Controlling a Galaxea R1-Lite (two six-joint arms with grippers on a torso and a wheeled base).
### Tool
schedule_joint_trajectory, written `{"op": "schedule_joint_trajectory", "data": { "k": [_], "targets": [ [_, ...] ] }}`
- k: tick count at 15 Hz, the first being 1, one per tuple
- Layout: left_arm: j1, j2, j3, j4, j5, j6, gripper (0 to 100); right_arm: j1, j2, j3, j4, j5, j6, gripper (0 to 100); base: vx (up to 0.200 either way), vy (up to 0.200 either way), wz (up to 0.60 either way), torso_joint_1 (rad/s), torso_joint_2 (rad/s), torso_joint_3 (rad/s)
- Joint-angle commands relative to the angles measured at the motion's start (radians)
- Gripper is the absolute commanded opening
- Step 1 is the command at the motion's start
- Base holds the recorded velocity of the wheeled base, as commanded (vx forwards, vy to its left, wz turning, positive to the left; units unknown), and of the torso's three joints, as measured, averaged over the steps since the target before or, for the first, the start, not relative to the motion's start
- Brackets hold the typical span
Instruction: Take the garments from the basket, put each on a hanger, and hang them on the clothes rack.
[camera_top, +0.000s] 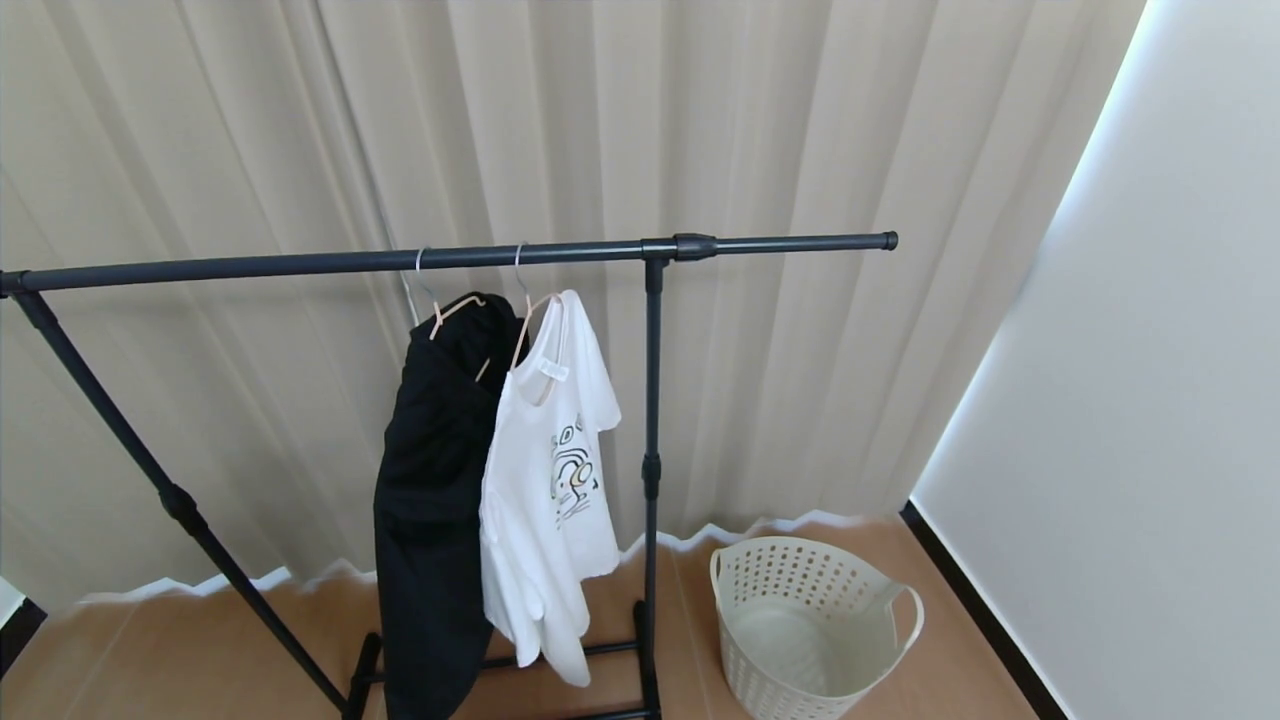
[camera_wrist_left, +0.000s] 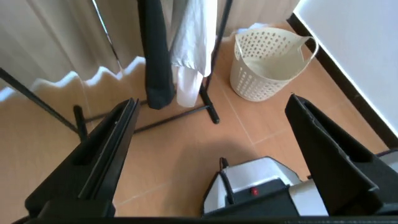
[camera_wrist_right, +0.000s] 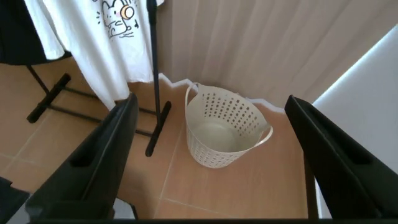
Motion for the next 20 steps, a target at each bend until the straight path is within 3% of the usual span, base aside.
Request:
{"op": "schedule_joint_trajectory", "data": {
  "k": [1, 3, 6, 8, 10, 13, 20],
  "targets": [
    [0.103, -0.133, 0.008, 0.000, 0.018, 0.022, 100, -0.175, -0.088, 0.000, 0.002, 0.006, -0.001, 100, 0.000, 0.000, 0.00, 0.000, 0.00, 0.000],
    [0.171, -0.191, 0.009, -0.002, 0.015, 0.036, 100, -0.238, -0.095, 0.001, -0.003, 0.012, 0.004, 100, 0.000, 0.000, 0.00, 0.000, 0.00, 0.000],
    [0.140, -0.235, 0.026, -0.031, 0.004, -0.007, 100, -0.258, -0.098, 0.003, 0.003, 0.035, 0.053, 100, 0.000, 0.000, 0.00, 0.000, 0.00, 0.000],
    [0.134, -0.263, 0.026, -0.031, 0.000, -0.015, 100, -0.369, -0.184, 0.001, 0.011, 0.046, 0.032, 100, 0.000, 0.000, 0.00, 0.000, 0.00, 0.000],
    [0.134, -0.263, 0.028, -0.031, 0.001, -0.022, 100, -0.366, -0.185, 0.003, 0.008, 0.055, 0.042, 100, 0.000, 0.000, 0.00, 0.000, 0.00, 0.000],
    [0.134, -0.263, 0.026, -0.031, 0.003, -0.025, 100, -0.366, -0.185, 0.000, 0.011, 0.128, 0.064, 100, 0.000, 0.000, 0.00, 0.000, 0.00, 0.000],
    [0.134, -0.263, 0.026, -0.031, 0.003, -0.030, 100, -0.366, -0.185, 0.000, 0.011, 0.129, 0.065, 100, 0.000, 0.000, 0.00, 0.000, 0.00, 0.000]
  ]
}}
